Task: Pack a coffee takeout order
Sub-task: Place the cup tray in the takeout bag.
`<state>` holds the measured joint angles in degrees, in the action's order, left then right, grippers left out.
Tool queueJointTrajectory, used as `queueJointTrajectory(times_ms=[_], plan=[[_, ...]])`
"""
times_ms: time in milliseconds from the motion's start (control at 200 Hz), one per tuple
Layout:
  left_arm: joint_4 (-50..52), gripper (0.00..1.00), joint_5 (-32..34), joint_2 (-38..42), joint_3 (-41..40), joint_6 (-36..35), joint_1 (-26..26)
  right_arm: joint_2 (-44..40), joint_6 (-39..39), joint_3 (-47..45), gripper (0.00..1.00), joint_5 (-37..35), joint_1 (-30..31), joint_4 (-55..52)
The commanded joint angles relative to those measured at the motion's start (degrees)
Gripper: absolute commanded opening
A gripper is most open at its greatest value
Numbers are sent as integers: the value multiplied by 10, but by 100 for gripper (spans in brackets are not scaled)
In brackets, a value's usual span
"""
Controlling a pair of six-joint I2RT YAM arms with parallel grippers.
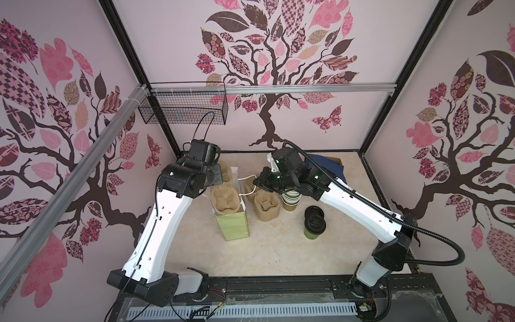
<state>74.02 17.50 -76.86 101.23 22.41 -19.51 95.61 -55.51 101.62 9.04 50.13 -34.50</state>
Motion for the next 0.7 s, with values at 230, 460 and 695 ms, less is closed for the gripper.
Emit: queueJointTrajectory(times_ms=[230,460,695], plan=[[-30,0,-45,-24,-11,-7,3,-22,-1,16,0,3,5,-2],[-36,0,-57,-24,-34,-1,3,-18,-1,23,0,2,5,0],[-50,0,-72,-8,-77,14,11,-14,0,25,0,2,5,0]])
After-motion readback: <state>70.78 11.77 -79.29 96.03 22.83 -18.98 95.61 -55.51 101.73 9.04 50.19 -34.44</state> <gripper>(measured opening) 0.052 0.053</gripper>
